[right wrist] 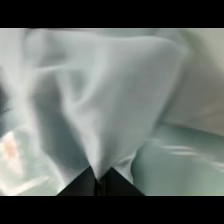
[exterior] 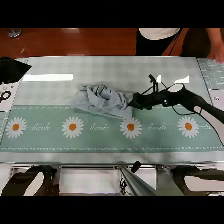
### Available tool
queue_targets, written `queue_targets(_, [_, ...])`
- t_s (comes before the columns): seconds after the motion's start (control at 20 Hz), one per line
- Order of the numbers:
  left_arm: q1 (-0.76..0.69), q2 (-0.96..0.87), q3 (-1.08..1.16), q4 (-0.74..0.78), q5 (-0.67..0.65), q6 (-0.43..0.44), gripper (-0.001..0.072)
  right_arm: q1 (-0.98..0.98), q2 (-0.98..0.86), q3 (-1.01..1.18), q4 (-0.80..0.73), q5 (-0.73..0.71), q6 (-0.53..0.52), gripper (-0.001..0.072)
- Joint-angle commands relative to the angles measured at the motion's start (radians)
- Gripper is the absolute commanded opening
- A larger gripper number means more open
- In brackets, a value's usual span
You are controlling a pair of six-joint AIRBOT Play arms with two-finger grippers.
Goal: Fold the shirts.
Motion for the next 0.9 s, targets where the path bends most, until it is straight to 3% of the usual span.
queue_targets(0.0, [0.000,-0.006,0.000,0.013,0.003,0.000,0.0024,-0.013,0.117,0.149,-0.147,0.178,0.061,0.0020])
queue_targets(0.15, [0.000,-0.032,-0.001,0.012,0.011,0.000,0.0025,-0.018,0.272,0.443,-0.454,0.370,0.273,0.0020])
queue_targets(0.25, [0.000,-0.056,-0.002,0.012,0.013,0.003,0.0024,-0.028,0.302,0.646,-0.562,0.494,0.370,0.0019])
queue_targets(0.4, [0.000,-0.087,-0.001,0.009,0.013,0.035,0.0024,-0.075,0.300,0.846,-0.565,0.659,0.447,0.0020])
queue_targets(0.55, [0.000,-0.095,-0.005,0.008,0.011,0.055,0.0024,-0.121,0.299,0.907,-0.571,0.796,0.480,0.0019])
queue_targets(0.85, [0.000,-0.094,-0.004,0.008,0.010,0.079,0.0025,-0.179,0.299,0.914,-0.552,0.877,0.510,0.0020])
